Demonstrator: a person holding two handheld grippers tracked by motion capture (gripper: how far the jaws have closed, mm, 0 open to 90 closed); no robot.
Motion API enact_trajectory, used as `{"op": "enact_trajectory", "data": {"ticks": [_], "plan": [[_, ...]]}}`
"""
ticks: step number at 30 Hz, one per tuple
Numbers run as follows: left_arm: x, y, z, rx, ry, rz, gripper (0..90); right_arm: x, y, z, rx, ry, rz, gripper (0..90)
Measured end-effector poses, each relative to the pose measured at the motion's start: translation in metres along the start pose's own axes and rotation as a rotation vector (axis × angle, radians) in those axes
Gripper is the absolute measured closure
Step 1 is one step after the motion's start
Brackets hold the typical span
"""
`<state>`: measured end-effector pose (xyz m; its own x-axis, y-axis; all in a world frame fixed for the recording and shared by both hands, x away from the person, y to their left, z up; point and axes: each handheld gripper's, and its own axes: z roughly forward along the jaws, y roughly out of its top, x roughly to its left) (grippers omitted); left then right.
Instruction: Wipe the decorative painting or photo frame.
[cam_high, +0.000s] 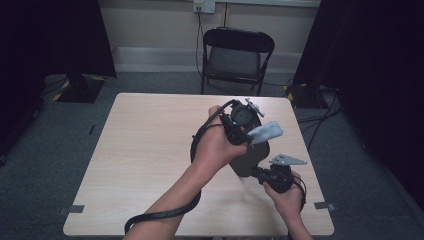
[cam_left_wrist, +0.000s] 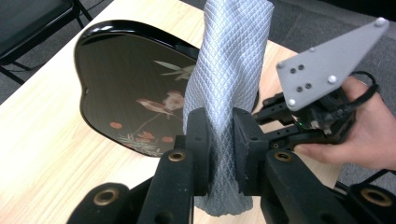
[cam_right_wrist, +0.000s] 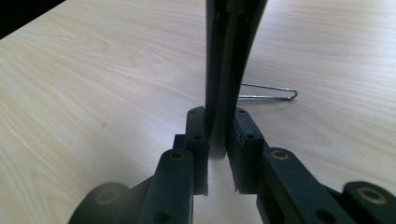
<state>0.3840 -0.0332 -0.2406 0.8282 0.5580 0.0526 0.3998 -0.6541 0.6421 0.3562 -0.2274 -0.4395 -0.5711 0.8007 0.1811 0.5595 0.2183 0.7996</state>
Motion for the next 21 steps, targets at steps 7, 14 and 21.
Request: {"op": "enact_trajectory", "data": {"ticks": [7,14,21], "plan": [[0.012,0.000,0.001,-0.010,0.023,-0.040,78.5,0.000,-0.003,-0.006,0.012,0.008,-0.011,79.9],[0.026,-0.001,-0.002,-0.038,0.058,-0.080,78.6,-0.001,-0.004,-0.009,0.019,0.017,-0.023,79.9],[0.037,-0.004,-0.001,-0.036,0.086,-0.112,79.0,-0.002,-0.004,-0.011,0.023,0.025,-0.027,80.0]]}}
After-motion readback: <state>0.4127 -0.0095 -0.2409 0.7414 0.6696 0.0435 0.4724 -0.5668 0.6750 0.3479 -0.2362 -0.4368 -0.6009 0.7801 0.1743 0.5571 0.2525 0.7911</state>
